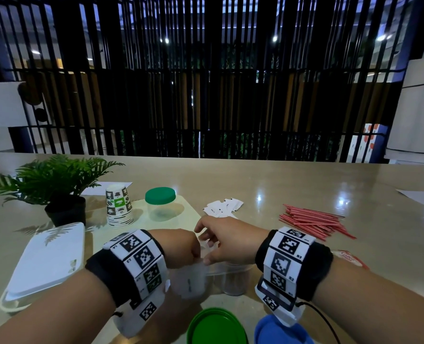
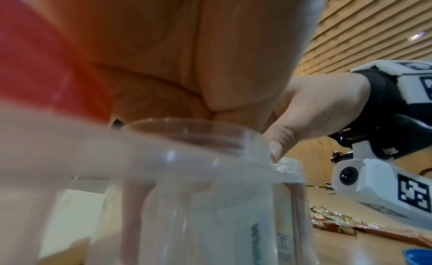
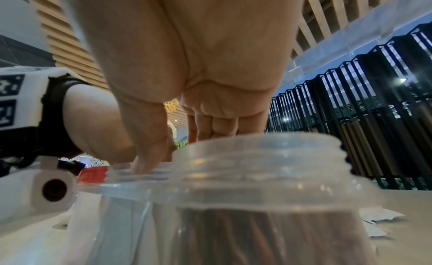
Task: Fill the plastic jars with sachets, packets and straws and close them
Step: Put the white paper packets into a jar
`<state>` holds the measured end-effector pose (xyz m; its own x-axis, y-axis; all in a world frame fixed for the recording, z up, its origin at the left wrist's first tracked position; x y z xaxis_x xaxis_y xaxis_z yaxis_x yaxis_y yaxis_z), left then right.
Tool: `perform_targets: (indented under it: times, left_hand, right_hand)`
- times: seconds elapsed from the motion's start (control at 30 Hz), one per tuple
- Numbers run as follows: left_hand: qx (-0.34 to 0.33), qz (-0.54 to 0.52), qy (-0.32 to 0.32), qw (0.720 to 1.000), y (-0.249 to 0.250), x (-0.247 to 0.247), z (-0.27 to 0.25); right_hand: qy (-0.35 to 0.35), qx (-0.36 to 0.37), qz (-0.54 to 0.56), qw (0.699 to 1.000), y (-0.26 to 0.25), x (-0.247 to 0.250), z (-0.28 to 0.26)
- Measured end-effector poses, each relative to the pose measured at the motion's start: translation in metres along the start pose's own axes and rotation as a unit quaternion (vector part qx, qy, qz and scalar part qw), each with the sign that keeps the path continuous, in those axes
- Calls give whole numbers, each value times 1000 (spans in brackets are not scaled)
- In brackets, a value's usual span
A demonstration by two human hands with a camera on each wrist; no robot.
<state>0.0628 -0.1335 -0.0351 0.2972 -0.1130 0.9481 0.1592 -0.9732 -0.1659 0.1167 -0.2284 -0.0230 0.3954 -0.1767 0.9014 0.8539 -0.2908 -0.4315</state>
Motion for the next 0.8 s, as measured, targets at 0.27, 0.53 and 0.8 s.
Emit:
perform_targets:
  times: [0.27, 0.53, 0.8]
  left_hand:
    - [33, -57, -3, 998, -3, 3, -5]
    - [-6, -83, -36, 996, -11, 2, -25]
    - [-16, -124, 76, 989, -25, 7, -36]
  right_hand:
    - [-1, 1, -2, 1000, 0, 0, 0]
    - [-8, 6, -11, 1000, 2, 0, 2]
    - [-43, 13, 42, 998, 7, 27, 5]
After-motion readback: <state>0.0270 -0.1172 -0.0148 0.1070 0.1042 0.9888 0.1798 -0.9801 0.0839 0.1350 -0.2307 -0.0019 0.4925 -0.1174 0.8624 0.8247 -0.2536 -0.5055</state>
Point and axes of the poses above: each hand's wrist, its own z-axis towards the middle knuckle, its own x-axis out of the back of the hand, y = z × x, the point moved 4 cm from there along z, towards the middle knuckle, and after that the axes turned 6 degrees about x, right-handed, at the moved point
